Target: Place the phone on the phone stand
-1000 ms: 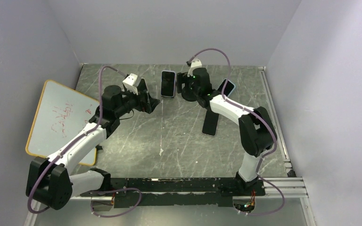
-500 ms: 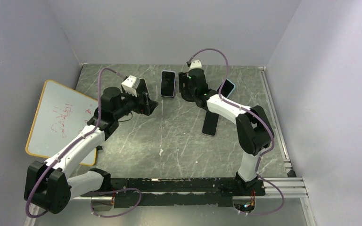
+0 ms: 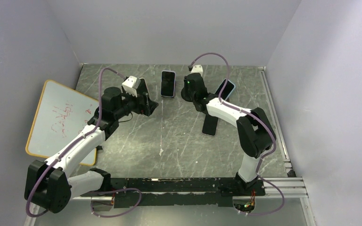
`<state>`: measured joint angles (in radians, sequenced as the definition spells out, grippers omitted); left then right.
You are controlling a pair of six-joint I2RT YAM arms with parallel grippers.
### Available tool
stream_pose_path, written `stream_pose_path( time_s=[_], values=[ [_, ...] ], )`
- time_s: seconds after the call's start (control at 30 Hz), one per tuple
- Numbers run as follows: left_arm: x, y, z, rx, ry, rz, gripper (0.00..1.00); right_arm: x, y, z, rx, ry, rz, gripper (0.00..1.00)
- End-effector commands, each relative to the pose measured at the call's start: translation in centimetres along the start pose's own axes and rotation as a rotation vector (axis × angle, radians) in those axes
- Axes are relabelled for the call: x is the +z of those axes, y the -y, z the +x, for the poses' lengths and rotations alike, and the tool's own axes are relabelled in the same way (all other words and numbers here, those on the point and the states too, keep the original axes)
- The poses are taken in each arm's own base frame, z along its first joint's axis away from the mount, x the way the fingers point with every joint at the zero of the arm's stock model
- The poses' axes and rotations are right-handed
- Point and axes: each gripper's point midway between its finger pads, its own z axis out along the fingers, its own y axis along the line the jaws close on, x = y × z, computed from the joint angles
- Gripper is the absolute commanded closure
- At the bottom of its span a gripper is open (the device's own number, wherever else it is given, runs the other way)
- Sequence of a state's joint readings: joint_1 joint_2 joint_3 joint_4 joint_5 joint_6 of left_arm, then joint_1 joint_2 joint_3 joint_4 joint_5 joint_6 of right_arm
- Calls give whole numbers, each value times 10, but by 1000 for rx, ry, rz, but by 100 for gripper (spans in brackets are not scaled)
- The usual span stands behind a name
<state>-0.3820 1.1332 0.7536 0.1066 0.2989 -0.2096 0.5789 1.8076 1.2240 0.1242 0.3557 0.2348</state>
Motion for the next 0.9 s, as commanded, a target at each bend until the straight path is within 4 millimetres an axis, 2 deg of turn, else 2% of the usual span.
stream_pose_path(
  time_s=[0.0, 0.13, 0.27, 0.43, 0.53, 0.63, 0.87],
  values=[
    [-1, -1, 4, -10, -14, 1, 3, -12, 3, 0, 15, 5, 9, 100],
    [0, -1, 3, -11, -16, 3, 3, -35, 5, 3, 16, -4, -20, 100],
    [2, -1, 1, -9, -11, 6, 3, -73, -4, 3, 12, -10, -104, 100],
    [3, 0, -2, -5, -9, 15, 3, -127, -45, 0, -27, 14, -339, 100],
    [4, 0, -3, -2, -8, 11, 3, -147, -65, 1, -65, 13, -442, 100],
    [2, -2, -3, 1, -6, 2, 3, -148, -79, 9, -108, -5, -496, 100],
    [-3, -9, -5, 21, -6, -47, 3, -126, -105, 31, -153, -48, -580, 100]
  ],
)
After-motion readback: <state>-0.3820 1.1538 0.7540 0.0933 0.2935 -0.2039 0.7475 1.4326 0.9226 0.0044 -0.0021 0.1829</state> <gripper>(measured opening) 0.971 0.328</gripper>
